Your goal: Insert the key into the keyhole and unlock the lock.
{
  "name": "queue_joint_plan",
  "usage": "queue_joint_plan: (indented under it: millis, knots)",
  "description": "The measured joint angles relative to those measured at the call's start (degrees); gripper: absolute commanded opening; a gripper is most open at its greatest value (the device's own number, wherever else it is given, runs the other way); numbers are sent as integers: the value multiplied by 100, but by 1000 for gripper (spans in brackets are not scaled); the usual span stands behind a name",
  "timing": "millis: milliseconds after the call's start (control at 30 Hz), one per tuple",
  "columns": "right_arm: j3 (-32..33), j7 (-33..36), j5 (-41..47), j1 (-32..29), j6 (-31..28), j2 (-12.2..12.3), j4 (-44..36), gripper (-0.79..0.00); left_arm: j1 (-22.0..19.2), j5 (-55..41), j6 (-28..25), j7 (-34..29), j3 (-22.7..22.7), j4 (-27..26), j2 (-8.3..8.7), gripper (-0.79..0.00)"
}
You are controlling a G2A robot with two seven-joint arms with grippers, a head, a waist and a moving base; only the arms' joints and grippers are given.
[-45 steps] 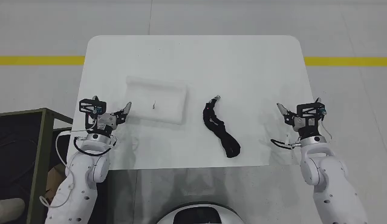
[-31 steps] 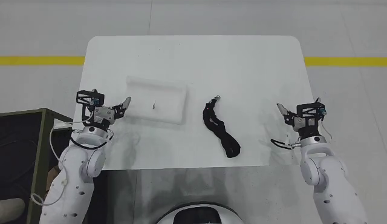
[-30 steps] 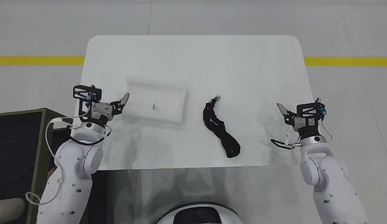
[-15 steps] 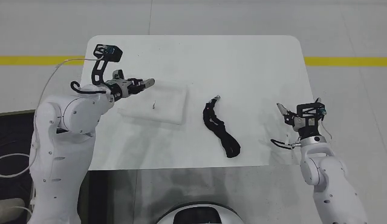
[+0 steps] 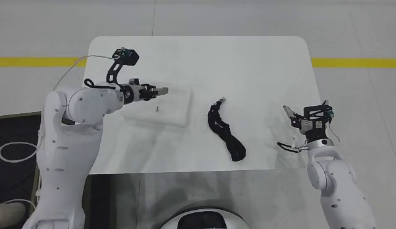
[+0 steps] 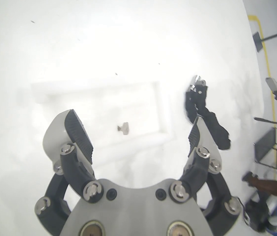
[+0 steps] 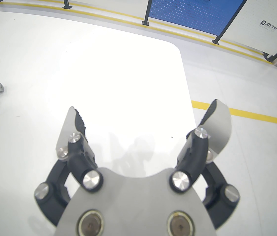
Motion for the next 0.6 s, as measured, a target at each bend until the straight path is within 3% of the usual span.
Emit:
queue_joint_plan:
  millis: [133,233,300,600]
  knots:
    - [0,0,0,0,0,0,0,0,-878,-83,500,-833,540,538,-8,0]
    - [0,0,0,0,0,0,0,0,-1203,150,810,-854,1118,905,55,0]
    - [0,0,0,0,0,0,0,0,-1293,273,867,-845,1377,987,92,0]
    - [0,0,0,0,0,0,0,0,-1253,251,824,-845,1400,981,96,0]
